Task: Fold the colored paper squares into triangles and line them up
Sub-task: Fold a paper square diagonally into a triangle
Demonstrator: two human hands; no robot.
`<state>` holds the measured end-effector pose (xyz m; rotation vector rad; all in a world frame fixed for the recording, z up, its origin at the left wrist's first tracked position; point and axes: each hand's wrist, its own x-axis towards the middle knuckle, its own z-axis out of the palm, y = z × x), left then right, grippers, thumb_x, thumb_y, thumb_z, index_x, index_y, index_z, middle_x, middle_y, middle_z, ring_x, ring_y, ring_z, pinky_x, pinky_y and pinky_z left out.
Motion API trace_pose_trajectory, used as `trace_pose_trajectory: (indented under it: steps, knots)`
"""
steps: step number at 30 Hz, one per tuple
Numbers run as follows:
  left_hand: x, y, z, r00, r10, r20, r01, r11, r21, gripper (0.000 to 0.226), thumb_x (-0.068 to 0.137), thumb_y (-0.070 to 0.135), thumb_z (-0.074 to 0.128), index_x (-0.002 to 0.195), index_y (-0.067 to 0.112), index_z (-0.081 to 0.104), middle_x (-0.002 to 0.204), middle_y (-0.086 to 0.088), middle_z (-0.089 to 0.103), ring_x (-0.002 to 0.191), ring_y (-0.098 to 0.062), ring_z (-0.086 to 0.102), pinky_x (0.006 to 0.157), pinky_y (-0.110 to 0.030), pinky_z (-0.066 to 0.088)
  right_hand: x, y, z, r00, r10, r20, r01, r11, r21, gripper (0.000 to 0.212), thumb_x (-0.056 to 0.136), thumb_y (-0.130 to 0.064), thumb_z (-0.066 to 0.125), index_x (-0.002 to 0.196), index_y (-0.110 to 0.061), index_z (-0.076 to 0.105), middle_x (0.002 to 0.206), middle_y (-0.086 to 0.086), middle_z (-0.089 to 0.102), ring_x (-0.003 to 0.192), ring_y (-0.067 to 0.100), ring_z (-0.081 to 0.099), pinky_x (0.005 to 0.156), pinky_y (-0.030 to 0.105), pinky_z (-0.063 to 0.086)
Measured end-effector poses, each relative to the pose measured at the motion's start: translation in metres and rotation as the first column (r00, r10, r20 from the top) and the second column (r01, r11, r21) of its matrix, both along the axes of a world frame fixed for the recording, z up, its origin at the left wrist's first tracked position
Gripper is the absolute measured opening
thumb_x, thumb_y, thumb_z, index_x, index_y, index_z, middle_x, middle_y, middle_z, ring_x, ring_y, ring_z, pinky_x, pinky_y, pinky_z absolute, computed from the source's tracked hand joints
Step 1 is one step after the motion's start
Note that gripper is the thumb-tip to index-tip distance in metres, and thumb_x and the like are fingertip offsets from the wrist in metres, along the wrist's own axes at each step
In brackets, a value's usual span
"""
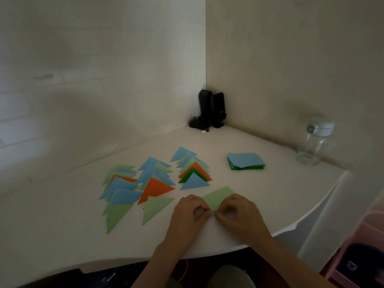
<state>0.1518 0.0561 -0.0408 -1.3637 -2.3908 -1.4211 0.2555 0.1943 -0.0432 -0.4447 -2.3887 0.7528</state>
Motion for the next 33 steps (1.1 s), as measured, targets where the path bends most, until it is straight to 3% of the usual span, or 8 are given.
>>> trace_pose_trajectory:
  steps: [6, 9, 15, 20, 24, 27, 29, 33]
  knots:
    - [-0.007, 0.007, 0.000, 0.996, 0.064, 0.061, -0.061, 0.997, -0.052, 0.010, 0.067, 0.027, 0.075, 0.067, 0.024, 0.065, 0.075, 0.013, 0.062, 0.078, 0.000, 0.055, 0.068, -0.005, 0.035, -0.002, 0.000, 0.002, 0.999, -0.013, 0.030, 0.014, 0.999, -0.052, 0.018, 0.062, -0.061, 0.060, 0.058, -0.045, 0.051, 0.073, -0.019, 0.055, 0.071, 0.002, 0.056, 0.067, 0.023, 0.047]
    - [-0.009, 0.009, 0.007, 0.992, 0.078, 0.099, -0.066, 0.991, -0.118, 0.015, 0.067, 0.018, 0.079, 0.067, 0.026, 0.068, 0.077, 0.009, 0.066, 0.075, -0.002, 0.057, 0.066, -0.006, 0.036, -0.004, 0.004, 0.010, 0.989, 0.017, 0.149, 0.002, 0.992, -0.127, 0.026, 0.064, -0.041, 0.078, 0.063, -0.049, 0.052, 0.079, -0.018, 0.056, 0.078, 0.002, 0.056, 0.077, 0.023, 0.046]
    - [-0.011, 0.007, 0.015, 0.990, 0.051, 0.132, -0.031, 0.988, -0.152, 0.009, 0.068, 0.014, 0.078, 0.068, 0.021, 0.072, 0.074, 0.012, 0.065, 0.068, 0.002, 0.057, 0.064, -0.003, 0.037, -0.010, 0.014, 0.022, 0.941, 0.094, 0.325, -0.017, 0.973, -0.231, 0.023, 0.069, -0.018, 0.080, 0.087, -0.028, 0.071, 0.087, -0.014, 0.057, 0.073, -0.007, 0.051, 0.066, -0.003, 0.033]
    - [-0.010, 0.004, 0.020, 0.985, 0.031, 0.172, -0.005, 0.989, -0.148, 0.007, 0.070, 0.010, 0.077, 0.071, 0.016, 0.074, 0.070, 0.015, 0.062, 0.067, 0.014, 0.054, 0.060, -0.003, 0.038, -0.013, 0.019, 0.029, 0.911, 0.148, 0.386, -0.046, 0.964, -0.260, 0.024, 0.069, -0.015, 0.079, 0.090, -0.024, 0.073, 0.087, -0.012, 0.061, 0.072, -0.007, 0.054, 0.064, -0.001, 0.037]
    - [-0.013, 0.003, 0.018, 0.978, 0.032, 0.205, -0.003, 0.990, -0.141, 0.012, 0.072, 0.007, 0.075, 0.070, 0.019, 0.072, 0.073, 0.013, 0.066, 0.064, -0.002, 0.059, 0.061, -0.006, 0.040, -0.009, 0.023, 0.031, 0.898, 0.199, 0.392, -0.101, 0.961, -0.257, 0.020, 0.071, -0.022, 0.081, 0.088, -0.026, 0.071, 0.085, -0.017, 0.059, 0.074, -0.007, 0.054, 0.070, 0.004, 0.038]
    - [-0.019, 0.002, 0.015, 0.979, 0.001, 0.206, 0.033, 0.986, -0.165, 0.025, 0.075, 0.005, 0.071, 0.070, 0.029, 0.067, 0.079, 0.010, 0.068, 0.073, -0.010, 0.063, 0.065, -0.006, 0.042, -0.009, 0.018, 0.030, 0.898, 0.165, 0.407, -0.091, 0.977, -0.195, 0.026, 0.062, -0.052, 0.076, 0.078, -0.035, 0.064, 0.086, -0.016, 0.054, 0.082, 0.000, 0.055, 0.079, 0.011, 0.041]
    - [-0.021, 0.002, 0.013, 0.979, -0.017, 0.205, 0.051, 0.985, -0.164, 0.033, 0.076, 0.002, 0.068, 0.070, 0.034, 0.064, 0.080, 0.012, 0.067, 0.081, -0.007, 0.061, 0.066, -0.005, 0.041, -0.010, 0.013, 0.026, 0.887, 0.122, 0.445, -0.079, 0.990, -0.114, 0.036, 0.049, -0.074, 0.055, 0.071, -0.046, 0.055, 0.093, -0.012, 0.053, 0.093, 0.007, 0.054, 0.086, 0.023, 0.043]
    - [-0.018, -0.005, 0.013, 0.983, -0.068, 0.169, 0.091, 0.987, -0.132, 0.034, 0.070, 0.009, 0.057, 0.080, 0.040, 0.063, 0.091, 0.014, 0.065, 0.087, -0.004, 0.058, 0.073, -0.009, 0.043, -0.013, 0.008, 0.022, 0.862, 0.043, 0.505, -0.087, 0.994, 0.064, 0.029, 0.081, -0.055, 0.058, 0.099, -0.034, 0.066, 0.112, -0.004, 0.052, 0.106, 0.018, 0.049, 0.086, 0.028, 0.039]
